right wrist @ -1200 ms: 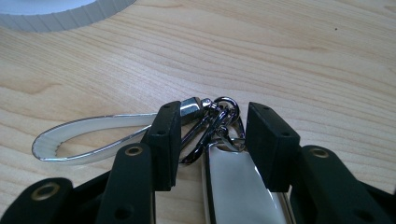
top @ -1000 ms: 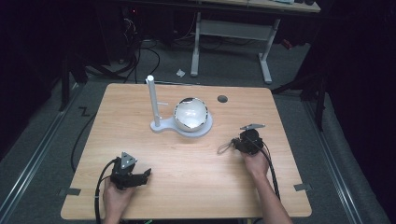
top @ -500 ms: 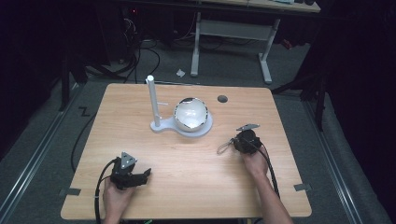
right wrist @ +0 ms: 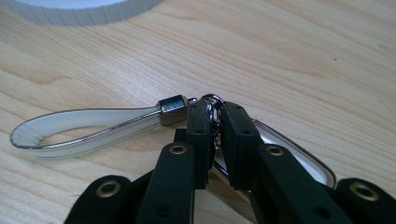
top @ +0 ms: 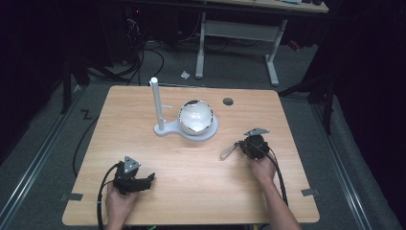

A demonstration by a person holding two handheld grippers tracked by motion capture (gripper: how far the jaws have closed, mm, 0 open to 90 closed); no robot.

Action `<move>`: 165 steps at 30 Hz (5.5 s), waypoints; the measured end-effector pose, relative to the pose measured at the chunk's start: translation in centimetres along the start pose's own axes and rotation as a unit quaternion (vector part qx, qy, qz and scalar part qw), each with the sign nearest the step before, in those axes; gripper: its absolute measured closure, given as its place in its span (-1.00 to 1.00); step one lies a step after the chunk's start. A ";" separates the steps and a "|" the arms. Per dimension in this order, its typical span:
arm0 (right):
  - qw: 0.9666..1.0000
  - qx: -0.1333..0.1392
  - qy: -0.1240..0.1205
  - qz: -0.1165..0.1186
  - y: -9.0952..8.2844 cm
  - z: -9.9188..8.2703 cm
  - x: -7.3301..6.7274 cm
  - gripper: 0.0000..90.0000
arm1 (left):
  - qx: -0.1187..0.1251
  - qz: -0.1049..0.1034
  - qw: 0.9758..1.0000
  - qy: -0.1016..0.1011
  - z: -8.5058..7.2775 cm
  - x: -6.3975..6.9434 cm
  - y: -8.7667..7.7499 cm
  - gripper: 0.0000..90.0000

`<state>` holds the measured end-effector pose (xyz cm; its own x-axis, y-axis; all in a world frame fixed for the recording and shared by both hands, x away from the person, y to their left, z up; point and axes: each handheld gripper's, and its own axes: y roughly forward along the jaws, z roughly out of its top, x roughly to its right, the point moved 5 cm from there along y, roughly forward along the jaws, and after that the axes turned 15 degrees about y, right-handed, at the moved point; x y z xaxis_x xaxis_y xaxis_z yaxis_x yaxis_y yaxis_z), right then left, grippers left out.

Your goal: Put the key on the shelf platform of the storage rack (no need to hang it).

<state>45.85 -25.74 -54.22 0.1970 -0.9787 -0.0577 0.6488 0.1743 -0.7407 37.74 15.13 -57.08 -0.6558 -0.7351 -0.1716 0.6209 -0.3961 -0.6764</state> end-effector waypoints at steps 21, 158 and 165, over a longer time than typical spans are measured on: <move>0.996 0.073 -0.010 0.053 -6.4 2.1 -0.2 0.83 | -0.001 0.000 1.000 0.001 0.0 0.0 0.0 -0.56; 0.989 0.064 0.000 0.135 -1.2 13.2 -10.1 0.33 | -0.001 0.000 1.000 0.002 0.0 0.2 0.0 -0.56; 0.988 0.075 0.013 0.134 -2.1 13.0 -8.7 0.27 | -0.002 0.000 1.000 0.002 0.0 0.2 0.0 -0.56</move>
<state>52.31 -16.18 -43.48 0.3581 -0.8978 -0.2565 0.6786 0.4390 -0.5889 37.65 14.99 -57.08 -0.6570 -0.7334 -0.1743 0.6199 -0.3941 -0.6785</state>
